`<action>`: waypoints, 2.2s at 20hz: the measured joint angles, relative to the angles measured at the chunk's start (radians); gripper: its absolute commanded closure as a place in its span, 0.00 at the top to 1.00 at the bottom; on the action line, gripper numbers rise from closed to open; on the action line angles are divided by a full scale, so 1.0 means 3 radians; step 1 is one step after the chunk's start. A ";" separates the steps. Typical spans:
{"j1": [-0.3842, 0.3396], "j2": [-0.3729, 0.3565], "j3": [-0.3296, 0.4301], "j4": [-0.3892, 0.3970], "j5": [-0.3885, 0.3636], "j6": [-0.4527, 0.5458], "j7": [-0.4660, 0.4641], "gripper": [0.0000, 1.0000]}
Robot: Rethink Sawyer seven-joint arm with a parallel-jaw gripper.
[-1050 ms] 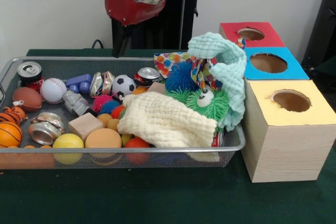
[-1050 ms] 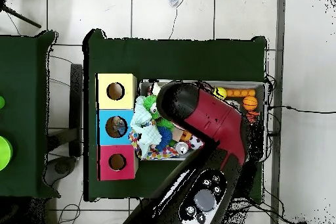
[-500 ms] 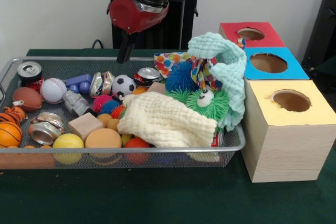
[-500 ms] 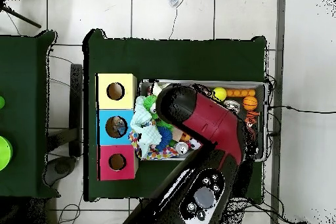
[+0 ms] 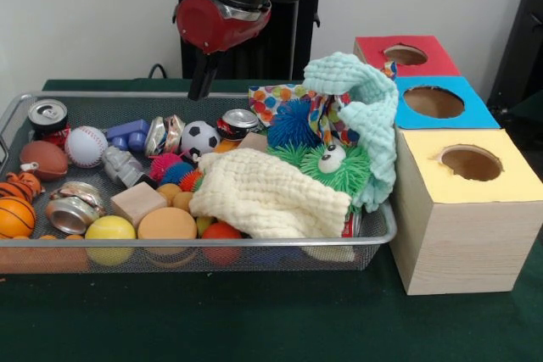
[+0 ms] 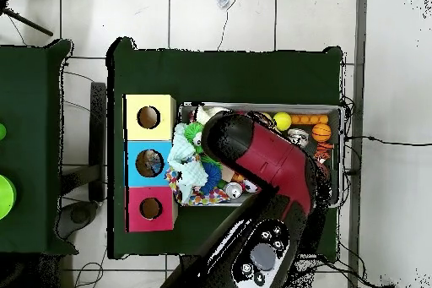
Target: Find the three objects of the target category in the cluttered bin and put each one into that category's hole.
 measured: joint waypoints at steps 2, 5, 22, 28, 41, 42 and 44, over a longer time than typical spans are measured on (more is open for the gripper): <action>0.0000 -0.0004 0.0000 0.0000 -0.0033 0.0001 0.0000 0.00; 0.0006 -0.0010 -0.0003 0.0000 -0.0092 0.0006 0.0000 0.00; -0.0107 -0.0168 0.0094 0.0253 -0.0299 -0.0003 0.0000 0.00; -0.0234 -0.0225 0.0239 0.0353 -0.0305 -0.0064 0.0000 0.00; -0.0264 -0.0288 0.0197 0.0179 -0.0523 0.0188 0.0000 0.00; -0.0276 -0.0288 0.0189 0.0121 -0.0545 0.0258 0.0000 0.00; -0.0297 -0.0287 0.0180 0.0014 -0.0576 0.0380 0.0000 0.00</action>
